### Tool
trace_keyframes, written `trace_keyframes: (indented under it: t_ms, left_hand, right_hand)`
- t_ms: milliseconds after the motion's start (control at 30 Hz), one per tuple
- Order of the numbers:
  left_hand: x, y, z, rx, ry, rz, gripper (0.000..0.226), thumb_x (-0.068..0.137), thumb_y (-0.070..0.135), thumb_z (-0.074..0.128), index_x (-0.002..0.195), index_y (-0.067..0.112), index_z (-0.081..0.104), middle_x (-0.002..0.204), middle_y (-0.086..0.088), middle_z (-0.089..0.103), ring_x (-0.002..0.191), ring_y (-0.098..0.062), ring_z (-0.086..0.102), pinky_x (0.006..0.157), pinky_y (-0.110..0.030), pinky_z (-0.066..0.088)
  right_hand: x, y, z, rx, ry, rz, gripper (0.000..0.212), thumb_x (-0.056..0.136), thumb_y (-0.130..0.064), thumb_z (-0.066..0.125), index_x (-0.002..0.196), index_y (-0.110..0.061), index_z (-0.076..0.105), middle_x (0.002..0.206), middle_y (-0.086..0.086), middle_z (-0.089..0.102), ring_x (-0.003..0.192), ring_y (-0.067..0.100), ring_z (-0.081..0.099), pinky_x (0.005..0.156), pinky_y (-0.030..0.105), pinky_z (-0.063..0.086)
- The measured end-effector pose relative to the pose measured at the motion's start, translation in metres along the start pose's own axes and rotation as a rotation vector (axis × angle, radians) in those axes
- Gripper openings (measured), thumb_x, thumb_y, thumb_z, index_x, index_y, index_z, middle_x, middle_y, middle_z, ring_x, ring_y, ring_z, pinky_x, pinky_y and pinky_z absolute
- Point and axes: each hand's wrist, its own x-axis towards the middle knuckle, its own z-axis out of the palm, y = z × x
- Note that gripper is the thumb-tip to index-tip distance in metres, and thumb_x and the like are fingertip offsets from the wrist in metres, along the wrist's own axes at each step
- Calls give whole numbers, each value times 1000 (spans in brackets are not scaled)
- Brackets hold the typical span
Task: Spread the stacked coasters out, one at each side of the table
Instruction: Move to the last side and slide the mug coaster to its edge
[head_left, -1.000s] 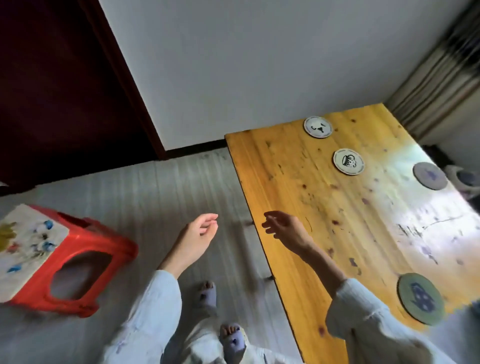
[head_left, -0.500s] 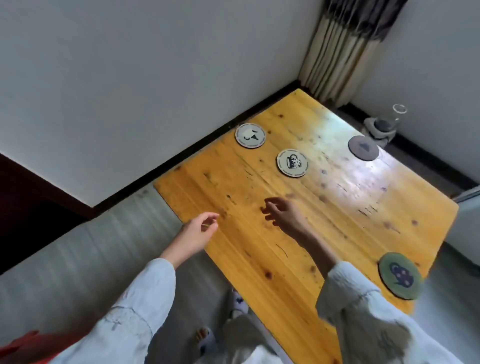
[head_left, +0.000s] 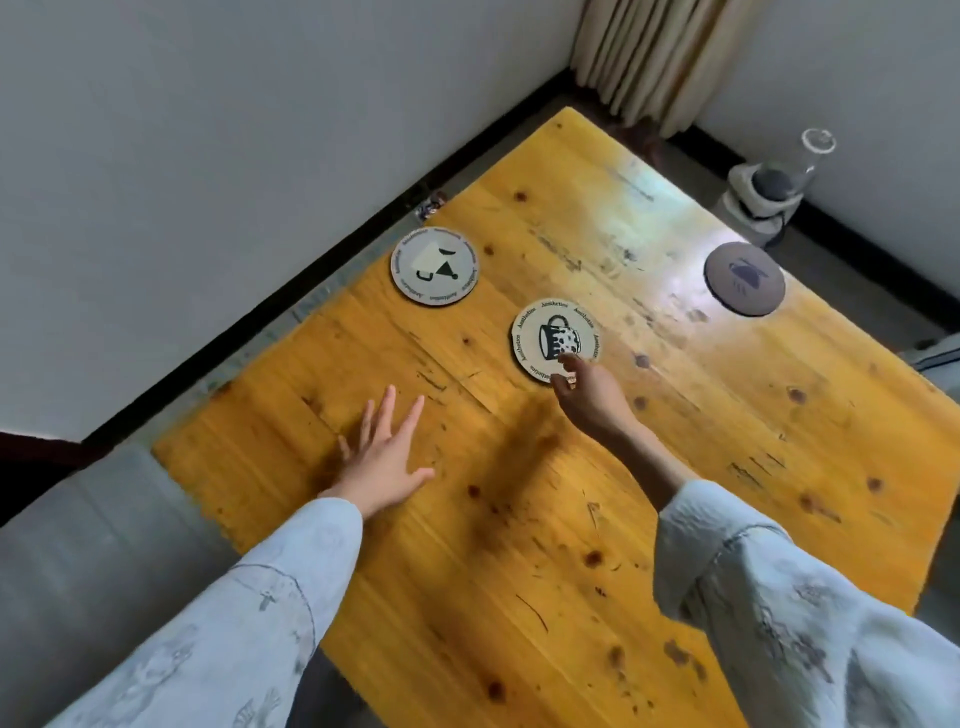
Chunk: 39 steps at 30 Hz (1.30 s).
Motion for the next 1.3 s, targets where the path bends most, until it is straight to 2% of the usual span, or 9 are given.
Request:
trace_keyframes:
  t_ms: [67, 133, 233, 333, 433, 667, 833, 1067, 1300]
  left_hand:
    - [11, -8, 8, 184, -72, 0, 105, 75, 51, 61, 135, 42, -24, 147, 0, -39, 138, -29, -28, 107, -69, 1]
    - [18, -14, 14, 212, -92, -13, 115, 69, 55, 65, 126, 45, -34, 137, 4, -49, 136, -27, -34, 103, -73, 0]
    - [21, -15, 17, 211, -83, -36, 118, 67, 54, 67, 116, 48, -40, 130, 6, -51, 136, -25, -34, 103, -74, 0]
    - [22, -14, 18, 208, -78, -38, 117, 67, 53, 67, 116, 49, -40, 131, 6, -50, 137, -26, -33, 103, -74, 0]
    - [20, -14, 16, 199, -74, -45, 117, 68, 52, 67, 118, 49, -38, 133, 6, -48, 136, -25, -33, 103, -73, -1]
    - [20, -12, 16, 195, -81, -51, 117, 68, 52, 67, 116, 50, -40, 134, 5, -48, 136, -26, -34, 103, -73, -2]
    - [23, -13, 15, 179, -90, -40, 117, 68, 50, 68, 119, 49, -36, 132, 7, -49, 135, -24, -35, 103, -73, -3]
    - [7, -12, 18, 194, -16, 16, 97, 75, 50, 61, 140, 40, -11, 153, 2, -26, 141, -25, -21, 109, -66, 1]
    - [-63, -37, 56, -134, 38, 86, 54, 89, 27, 49, 140, 21, 31, 158, 0, 5, 145, -21, 2, 117, -41, 10]
  right_hand:
    - [21, 9, 4, -71, 16, 1, 47, 93, -22, 48, 138, -9, 39, 143, 20, 43, 130, 36, 40, 109, 49, 37]
    - [39, 14, 7, -128, 69, -18, 54, 91, -27, 52, 140, -12, 34, 149, 17, 33, 136, 36, 30, 111, 52, 32]
    - [64, 15, 8, -205, 127, -60, 68, 87, -39, 57, 143, -17, 26, 156, 14, 19, 142, 35, 18, 113, 55, 25]
    - [84, 14, 11, -324, 46, -84, 81, 83, -51, 57, 146, -22, 16, 159, 12, 7, 145, 33, 7, 115, 55, 18]
    - [92, 16, 15, -412, 33, -140, 81, 81, -57, 56, 145, -22, 20, 158, 13, 12, 144, 35, 9, 116, 54, 15]
    - [88, 16, 11, -437, 46, -167, 87, 69, -60, 67, 138, -22, 31, 150, 11, 27, 136, 37, 23, 104, 59, 35]
    - [58, 19, 28, -457, 38, -171, 88, 66, -60, 69, 137, -23, 31, 149, 11, 28, 134, 36, 25, 99, 58, 36]
    - [-13, 21, 66, -424, -12, -130, 87, 67, -58, 69, 137, -25, 30, 151, 9, 26, 135, 35, 23, 100, 56, 35]
    - [-84, 8, 107, -395, -67, -48, 79, 75, -47, 67, 140, -25, 28, 149, 12, 26, 134, 35, 24, 98, 57, 38]
